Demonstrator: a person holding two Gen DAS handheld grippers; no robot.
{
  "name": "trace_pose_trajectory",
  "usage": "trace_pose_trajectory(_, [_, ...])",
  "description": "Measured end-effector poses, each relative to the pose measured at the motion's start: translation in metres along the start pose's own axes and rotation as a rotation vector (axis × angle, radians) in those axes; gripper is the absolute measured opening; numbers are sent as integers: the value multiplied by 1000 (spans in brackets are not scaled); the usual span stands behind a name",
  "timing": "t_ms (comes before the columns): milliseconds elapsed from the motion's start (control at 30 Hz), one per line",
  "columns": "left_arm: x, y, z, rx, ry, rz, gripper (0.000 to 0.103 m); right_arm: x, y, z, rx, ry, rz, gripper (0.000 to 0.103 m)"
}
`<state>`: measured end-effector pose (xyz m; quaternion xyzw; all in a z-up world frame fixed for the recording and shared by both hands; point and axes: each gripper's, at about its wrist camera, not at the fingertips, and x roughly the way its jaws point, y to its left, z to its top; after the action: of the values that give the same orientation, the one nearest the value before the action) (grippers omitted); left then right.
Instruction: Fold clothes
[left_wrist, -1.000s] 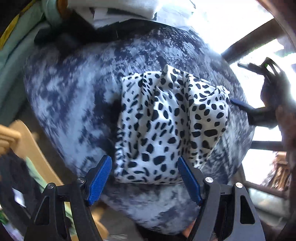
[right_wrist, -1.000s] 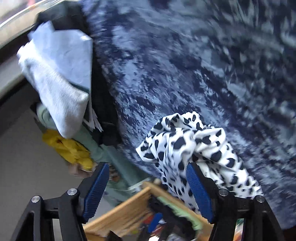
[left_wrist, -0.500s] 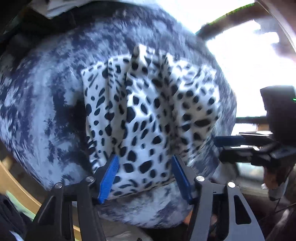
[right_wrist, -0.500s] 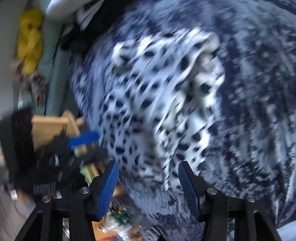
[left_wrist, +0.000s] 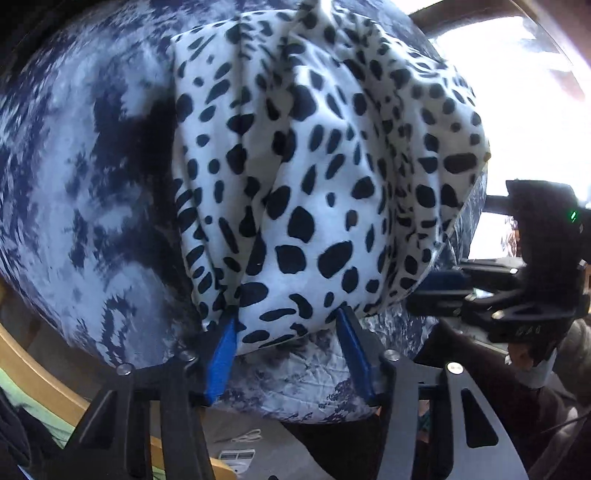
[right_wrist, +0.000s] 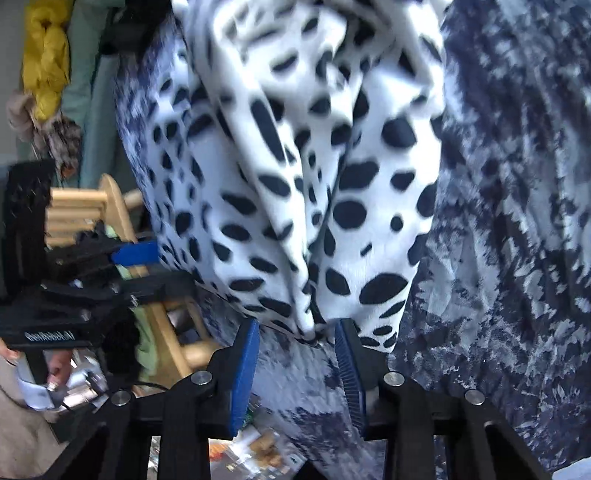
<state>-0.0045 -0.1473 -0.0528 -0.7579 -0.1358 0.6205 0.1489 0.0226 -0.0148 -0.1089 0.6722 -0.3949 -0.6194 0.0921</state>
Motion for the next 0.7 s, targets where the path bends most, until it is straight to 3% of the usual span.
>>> trace_pose_trajectory(100, [-4,10,1,-42,-13,-37,46,7,-1,0,-7,8,-20,35])
trace_pose_trajectory(267, [-14,19,-1,-58,-25,-44,24,4,7,-1,-55,-18,-31,11])
trace_pose_trajectory(333, [-17,18,-2,-49,-33,-25,9,3,12,-3,-76,-21,-44,4])
trace_pose_trajectory(433, [-21,14,-5,-35,-61,5,4,-1,10,-6,-50,-29,-46,3])
trace_pose_trajectory(633, [-48,28,-13,-116,-171,-12,2,-29,9,-12,-3,-92,-16,2])
trace_pose_trajectory(700, [-53,30,-17,-111,-181,19,1,-39,9,-14,7,-114,-9,1])
